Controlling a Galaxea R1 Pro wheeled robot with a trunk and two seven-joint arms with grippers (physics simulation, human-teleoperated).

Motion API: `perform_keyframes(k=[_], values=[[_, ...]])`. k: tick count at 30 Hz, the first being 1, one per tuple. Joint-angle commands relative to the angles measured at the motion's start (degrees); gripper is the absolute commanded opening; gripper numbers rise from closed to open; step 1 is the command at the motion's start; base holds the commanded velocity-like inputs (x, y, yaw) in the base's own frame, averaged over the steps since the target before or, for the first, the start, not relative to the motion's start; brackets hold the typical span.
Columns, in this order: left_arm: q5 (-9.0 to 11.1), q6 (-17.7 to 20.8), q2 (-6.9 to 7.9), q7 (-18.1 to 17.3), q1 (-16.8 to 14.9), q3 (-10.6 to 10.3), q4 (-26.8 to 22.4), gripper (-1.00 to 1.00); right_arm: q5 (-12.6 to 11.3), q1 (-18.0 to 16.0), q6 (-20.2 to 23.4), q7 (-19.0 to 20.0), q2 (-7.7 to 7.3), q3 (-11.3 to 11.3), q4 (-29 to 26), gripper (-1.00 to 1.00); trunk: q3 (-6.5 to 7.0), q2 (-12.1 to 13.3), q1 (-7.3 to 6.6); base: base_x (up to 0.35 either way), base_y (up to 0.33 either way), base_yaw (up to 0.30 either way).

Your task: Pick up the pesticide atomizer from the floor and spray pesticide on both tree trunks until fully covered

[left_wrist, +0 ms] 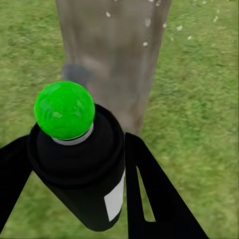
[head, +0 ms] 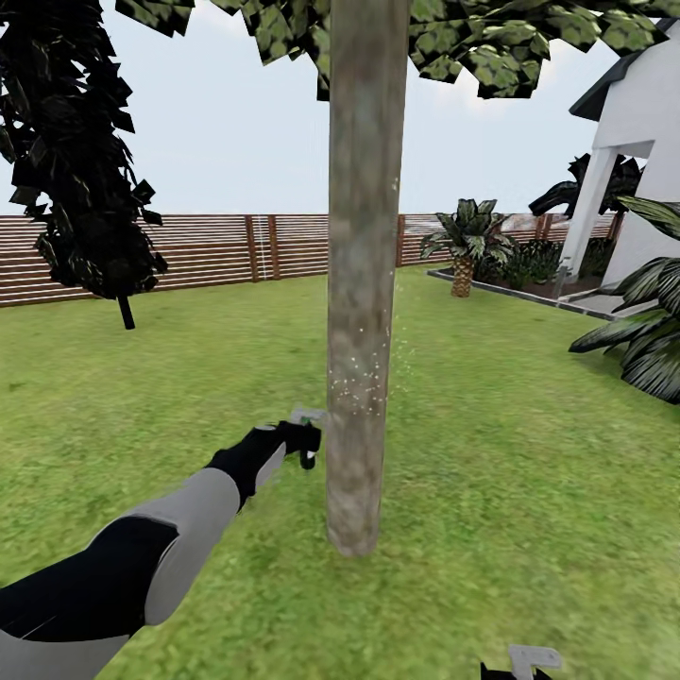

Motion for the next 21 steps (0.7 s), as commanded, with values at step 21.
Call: perform_keyframes(k=[21], values=[[2.3,43.2,0.00,-0.2,-12.1,2.4,-32.7,-1.00,-0.5,-0.1,-0.4,0.0,-0.09,0.5,0.2,1.00,-0.11,-0.1,0.02,0.000,0.000,0.000]])
